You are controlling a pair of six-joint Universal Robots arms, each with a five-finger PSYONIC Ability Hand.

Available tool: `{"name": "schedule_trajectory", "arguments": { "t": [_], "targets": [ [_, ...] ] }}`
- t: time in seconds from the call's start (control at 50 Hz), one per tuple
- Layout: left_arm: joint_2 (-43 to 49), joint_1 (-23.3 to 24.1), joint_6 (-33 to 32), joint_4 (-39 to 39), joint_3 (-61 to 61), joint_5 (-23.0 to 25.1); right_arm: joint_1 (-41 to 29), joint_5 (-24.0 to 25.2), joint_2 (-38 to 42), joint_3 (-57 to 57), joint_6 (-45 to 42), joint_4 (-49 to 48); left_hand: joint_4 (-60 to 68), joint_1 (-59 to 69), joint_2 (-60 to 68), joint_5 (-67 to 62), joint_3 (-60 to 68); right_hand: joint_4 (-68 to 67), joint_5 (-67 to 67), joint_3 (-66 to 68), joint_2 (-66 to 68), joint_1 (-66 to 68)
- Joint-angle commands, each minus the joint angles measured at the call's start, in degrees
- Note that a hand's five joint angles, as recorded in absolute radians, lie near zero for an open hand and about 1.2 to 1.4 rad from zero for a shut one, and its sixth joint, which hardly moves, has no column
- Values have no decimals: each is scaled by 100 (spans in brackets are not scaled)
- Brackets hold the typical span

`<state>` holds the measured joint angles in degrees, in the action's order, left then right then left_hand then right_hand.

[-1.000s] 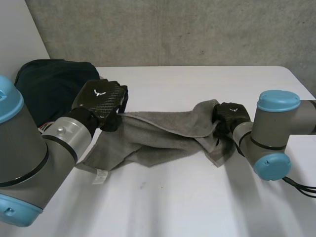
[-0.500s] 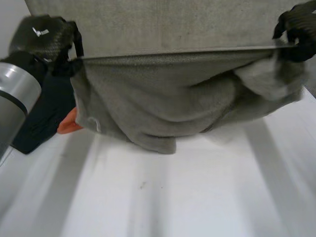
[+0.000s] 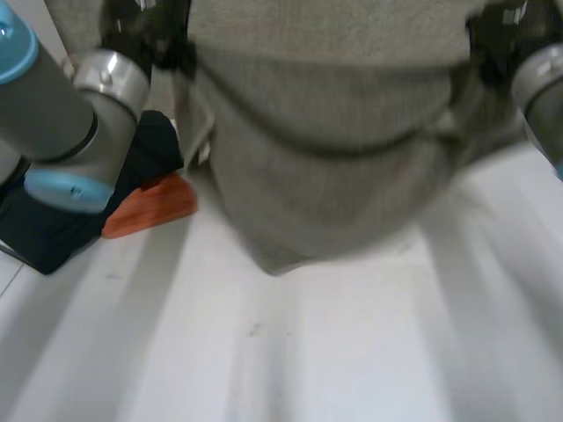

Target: Fold the laundry.

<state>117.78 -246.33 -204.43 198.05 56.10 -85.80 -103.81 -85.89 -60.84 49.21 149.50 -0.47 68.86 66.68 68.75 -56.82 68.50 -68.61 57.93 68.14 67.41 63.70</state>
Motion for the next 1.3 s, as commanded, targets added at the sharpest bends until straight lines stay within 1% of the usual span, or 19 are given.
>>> {"name": "schedule_trajectory", "arguments": {
  "t": [0.02, 0.16, 0.26, 0.32, 0.4, 0.52, 0.6, 0.62, 0.66, 0.68, 0.72, 0.8, 0.88, 0.9, 0.98, 1.04, 1.14, 1.24, 1.3],
  "targets": [
    [-368, 155, 422, 1324, -57, -306, -219, -183, -410, 553, 774, -2809, 1114, 1332, 1125, -1318, 1150, -1139, 1207, 1186, 1259, 1630],
    [-765, 129, 378, 1148, 1453, -297, -174, -147, -192, 792, 765, -1783, 1114, 1332, 1125, -1318, 1150, -1139, 1207, 1186, 1259, 1630],
    [-765, 146, 273, 981, 2527, -262, -183, 159, 212, 1160, 538, -676, 1114, 1332, 1125, -1318, 1150, -1139, 1207, 1186, 1259, 1630],
    [-677, 164, 185, 955, 3212, -253, -218, 318, 406, 1624, 327, -367, 1114, 1332, 1125, -1318, 1150, -1139, 1207, 1186, 1259, 1630],
    [-520, 164, 62, 955, 3881, -253, -218, 362, 512, 2380, 133, -313, 1114, 1332, 1125, -1318, 1150, -1139, 1207, 1186, 1259, 1630],
    [-212, 102, 26, 937, 4443, -253, -166, 336, 530, 3059, 71, -331, 1114, 1332, 1125, -1318, 1150, -1139, 1207, 1186, 1259, 1630],
    [-211, 85, 44, 937, 4506, -245, -148, 345, 486, 3235, 80, -331, 1114, 1332, 1125, -1318, 1150, -1139, 1207, 1186, 1259, 1630],
    [-211, 85, 44, 920, 4506, -245, -148, 345, 486, 3261, 80, -331, 683, 902, 694, -887, 720, -1139, 1207, 1186, 1259, 1630],
    [-211, 67, 53, 902, 4515, -253, -139, 345, 468, 3332, 106, -340, -994, -776, -984, 790, -958, -1139, 1207, 1186, 1259, 1630],
    [-220, 32, 53, 876, 4541, -253, -139, 345, 451, 3358, 132, -340, -2752, -2533, -2741, 2548, -2715, -1139, 1207, 1186, 1259, 1630],
    [-238, -47, 53, 841, 4585, -245, -131, 354, 363, 3411, 150, -348, -3641, -3423, -3631, 3437, -3605, -1139, 1207, 1186, 1259, 1630],
    [-247, -345, 61, 761, 4664, -61, -69, 345, 266, 3490, 150, -392, -3879, -3661, -3868, 3675, -3843, -1139, 1207, 1186, 1259, 1630],
    [-238, -749, 70, 726, 4743, 414, 115, 354, 257, 3569, 150, -445, -4014, -3796, -4004, 3810, -3978, -1139, 1207, 1186, 1259, 1630],
    [-246, -933, 88, 691, 4769, 606, 133, 354, 257, 3578, 150, -445, -4014, -3796, -4004, 3810, -3978, -1139, 1207, 1186, 1259, 1630],
    [-255, -1338, 149, 446, 4813, 958, 142, 354, 257, 3604, 124, -454, -4014, -3796, -4004, 3810, -3978, -1139, 1207, 1186, 1259, 1630],
    [-203, -1497, 202, 340, 4779, 1135, 142, 354, 257, 3613, 124, -454, -3981, -3762, -3970, 3777, -3945, -1139, 1207, 1186, 1259, 1630],
    [-62, -1550, 325, 357, 4586, 1206, 159, 354, 257, 3666, 141, -454, -3846, -3628, -3836, 3642, -3810, -1139, 1207, 1186, 1259, 1630],
    [350, -1480, 606, 278, 4199, 1206, 168, 345, 257, 3719, 159, -471, -3258, -3040, -3248, 3054, -3222, -1139, 1207, 1186, 1259, 1630],
    [509, -1427, 624, 261, 4023, 1206, 186, 353, 248, 3719, 167, -480, -3190, -2972, -3179, 2986, -3154, -1139, 1207, 1186, 1259, 1630]
  ]
}}
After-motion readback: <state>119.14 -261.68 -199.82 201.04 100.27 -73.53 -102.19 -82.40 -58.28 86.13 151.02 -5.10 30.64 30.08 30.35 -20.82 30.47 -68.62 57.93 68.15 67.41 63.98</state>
